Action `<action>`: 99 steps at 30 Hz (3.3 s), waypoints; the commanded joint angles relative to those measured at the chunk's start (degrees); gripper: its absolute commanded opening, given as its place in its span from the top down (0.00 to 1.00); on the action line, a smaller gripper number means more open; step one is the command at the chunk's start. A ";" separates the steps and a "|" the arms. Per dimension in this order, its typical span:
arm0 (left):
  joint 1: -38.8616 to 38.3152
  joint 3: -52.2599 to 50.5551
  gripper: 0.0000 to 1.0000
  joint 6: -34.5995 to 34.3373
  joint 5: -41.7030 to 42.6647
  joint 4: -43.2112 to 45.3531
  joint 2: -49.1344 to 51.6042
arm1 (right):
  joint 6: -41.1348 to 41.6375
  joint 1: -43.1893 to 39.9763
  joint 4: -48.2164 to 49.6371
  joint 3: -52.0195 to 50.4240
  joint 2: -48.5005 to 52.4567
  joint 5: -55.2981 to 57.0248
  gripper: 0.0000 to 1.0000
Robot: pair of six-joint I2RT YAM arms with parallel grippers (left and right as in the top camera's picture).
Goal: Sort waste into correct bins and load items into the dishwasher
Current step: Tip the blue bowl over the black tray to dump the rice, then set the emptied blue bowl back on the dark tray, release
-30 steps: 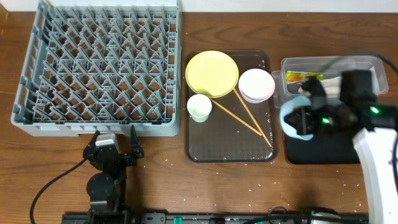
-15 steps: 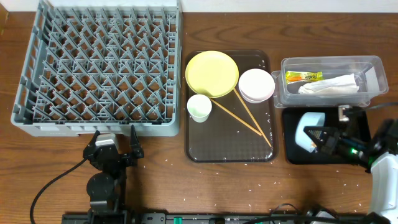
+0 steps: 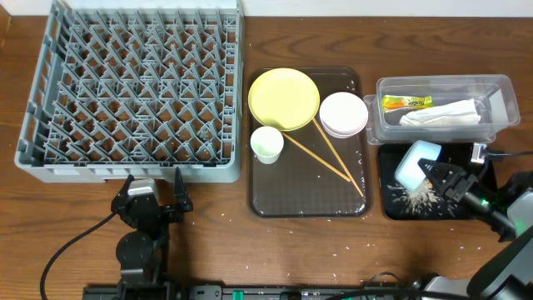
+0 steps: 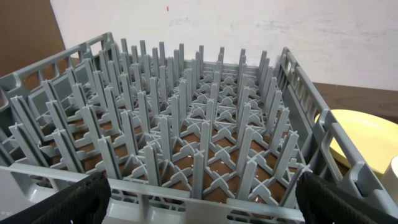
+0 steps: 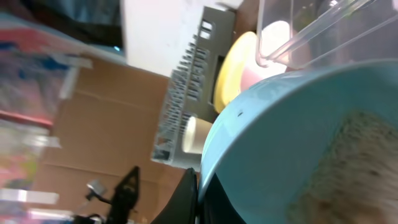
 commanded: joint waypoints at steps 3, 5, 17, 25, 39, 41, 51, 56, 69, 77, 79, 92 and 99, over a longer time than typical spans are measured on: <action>0.24 -1.75 0.05 0.35 -0.66 -0.63 -0.24 | 9.73 -3.41 -0.31 -0.33 0.72 -6.27 0.99; 0.24 -1.75 0.05 0.35 -0.66 -0.63 -0.24 | 12.52 -5.01 -0.37 -0.33 0.72 -6.25 0.99; 0.22 -1.75 0.04 0.35 -0.68 -0.63 -0.24 | 19.67 -14.08 -4.55 -0.33 0.72 -6.25 0.99; 0.24 -1.75 0.05 0.35 -0.68 -0.63 -0.24 | 18.43 -14.01 -3.23 -0.22 0.72 -6.27 0.99; 0.24 -1.75 0.05 0.35 -0.66 -0.63 -0.24 | 13.22 -16.13 -4.00 -0.22 0.72 -6.19 0.99; 0.24 -1.75 0.05 0.35 -0.66 -0.63 -0.24 | 10.34 -15.19 -6.58 -0.22 0.50 -5.05 0.99; 0.24 -1.75 0.05 0.35 -0.68 -0.63 -0.24 | -1.79 -4.74 -16.72 1.31 -5.66 6.01 0.99; 0.22 -1.75 0.05 0.35 -0.66 -0.63 -0.24 | -1.97 1.68 -19.71 6.14 -10.88 13.27 0.99; 0.22 -1.75 0.05 0.35 -0.66 -0.63 -0.24 | 23.74 50.66 -6.91 19.67 -14.82 53.96 0.99; 0.24 -1.75 0.04 0.35 -0.66 -0.63 -0.24 | 30.60 74.31 -2.16 19.67 -6.08 69.99 0.99; 0.22 -1.75 0.05 0.35 -0.66 -0.63 -0.24 | 31.08 77.29 -2.01 19.67 -2.64 72.08 0.99; 0.24 -1.75 0.05 0.35 -0.68 -0.63 -0.24 | 31.28 81.81 -1.95 19.71 8.17 74.79 0.99; 0.22 -1.75 0.05 0.35 -0.68 -0.63 -0.24 | 31.04 81.79 -9.66 27.91 8.02 73.44 0.99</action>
